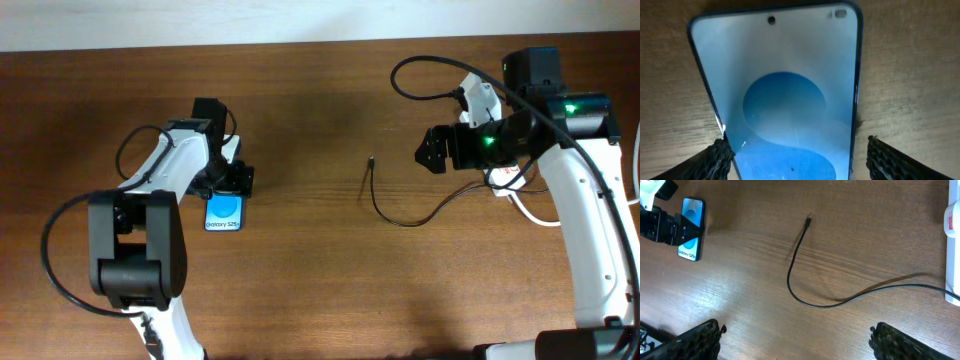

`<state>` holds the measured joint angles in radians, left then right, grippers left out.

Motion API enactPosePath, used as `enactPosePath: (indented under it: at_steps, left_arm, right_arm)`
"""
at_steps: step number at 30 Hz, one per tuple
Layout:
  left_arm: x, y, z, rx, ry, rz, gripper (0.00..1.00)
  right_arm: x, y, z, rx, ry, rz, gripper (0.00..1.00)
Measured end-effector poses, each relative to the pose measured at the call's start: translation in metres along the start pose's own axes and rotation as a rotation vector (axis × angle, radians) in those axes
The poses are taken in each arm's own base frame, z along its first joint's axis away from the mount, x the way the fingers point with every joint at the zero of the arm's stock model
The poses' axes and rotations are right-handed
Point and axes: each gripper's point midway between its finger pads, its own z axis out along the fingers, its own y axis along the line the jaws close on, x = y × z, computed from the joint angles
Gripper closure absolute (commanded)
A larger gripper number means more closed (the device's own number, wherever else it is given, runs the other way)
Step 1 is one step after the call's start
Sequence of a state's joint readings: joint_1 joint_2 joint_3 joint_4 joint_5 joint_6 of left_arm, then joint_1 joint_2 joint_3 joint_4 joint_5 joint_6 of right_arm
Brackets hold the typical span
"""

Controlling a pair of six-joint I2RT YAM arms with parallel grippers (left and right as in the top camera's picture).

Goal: Plug charger to phone and switch on socket
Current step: 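Move the left gripper over the blue phone and the right gripper toward the cable, then lower the left gripper and close it on the phone's bottom edge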

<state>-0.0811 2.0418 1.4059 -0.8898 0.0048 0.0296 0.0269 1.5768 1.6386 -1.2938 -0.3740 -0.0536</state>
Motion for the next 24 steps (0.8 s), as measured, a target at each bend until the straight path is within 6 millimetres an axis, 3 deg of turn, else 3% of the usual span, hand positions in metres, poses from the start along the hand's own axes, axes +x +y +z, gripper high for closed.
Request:
enactPosePath:
  at_steps: [3,6,11,14,24]
  left_arm:
    - [-0.0006,0.0011,0.0012,-0.014,-0.025,-0.004,0.21]
    - [0.0001,0.0029,0.0016,-0.024,-0.032,-0.008,0.22]
    - [0.0001,0.0036,0.0018,-0.042,-0.034,-0.022,0.18]
    - [0.001,0.0024,0.0014,-0.042,-0.029,-0.025,0.02]
    - [0.0078,0.003,0.0002,-0.046,0.012,-0.033,0.0]
  right_arm:
    - [-0.0001,-0.0001,0.0,0.0,0.0,0.0,0.02]
    - [-0.0001,-0.0001,0.0,0.0,0.0,0.001,0.02]
    - [-0.0001,-0.0001,0.0,0.0,0.0,0.0,0.02]
    - [-0.0002,-0.0001,0.0,0.0,-0.001,0.0,0.02]
    - [-0.0002,-0.0019,0.0,0.011,0.0,0.0,0.02]
